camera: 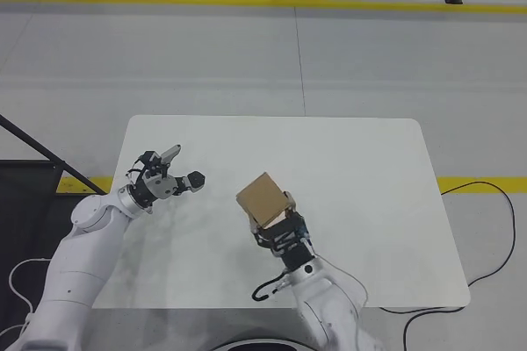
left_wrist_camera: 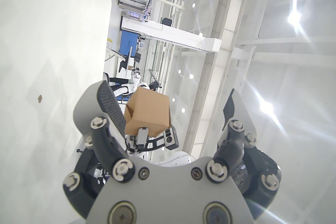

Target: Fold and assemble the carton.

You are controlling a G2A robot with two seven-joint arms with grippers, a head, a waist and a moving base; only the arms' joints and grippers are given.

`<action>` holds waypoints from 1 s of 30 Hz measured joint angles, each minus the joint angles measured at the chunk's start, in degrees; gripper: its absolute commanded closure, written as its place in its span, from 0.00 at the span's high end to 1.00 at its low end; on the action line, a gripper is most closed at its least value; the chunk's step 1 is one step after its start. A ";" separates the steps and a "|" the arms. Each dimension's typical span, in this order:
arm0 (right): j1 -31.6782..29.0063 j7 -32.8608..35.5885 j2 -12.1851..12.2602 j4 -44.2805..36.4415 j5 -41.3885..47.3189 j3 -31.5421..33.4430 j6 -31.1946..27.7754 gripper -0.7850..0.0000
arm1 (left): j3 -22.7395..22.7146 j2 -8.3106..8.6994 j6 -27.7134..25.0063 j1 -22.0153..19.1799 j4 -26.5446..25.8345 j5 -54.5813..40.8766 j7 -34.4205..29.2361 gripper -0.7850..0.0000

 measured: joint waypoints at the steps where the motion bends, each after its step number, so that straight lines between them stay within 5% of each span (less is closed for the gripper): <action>1: -0.14 0.51 0.21 -1.65 0.23 0.51 -1.82 0.56 | -0.02 0.00 0.00 0.01 -0.02 -0.02 -0.05 1.00; 14: 0.54 8.44 1.96 -16.57 10.86 7.44 -17.52 0.58 | -0.11 0.01 -0.01 0.01 0.09 -0.45 -0.88 1.00; 25: 1.46 12.17 2.59 -18.71 12.20 7.72 -17.12 0.25 | -0.11 0.01 0.04 -0.10 0.60 -0.63 -1.59 1.00; 27: 1.50 12.91 2.68 -18.95 11.68 7.56 -16.64 0.00 | -0.09 0.01 0.02 -0.10 0.67 -0.67 -1.60 1.00; 30: 1.37 14.74 2.76 -19.60 10.08 7.43 -14.75 0.00 | -0.06 -0.01 -0.09 -0.09 0.75 -0.71 -1.46 1.00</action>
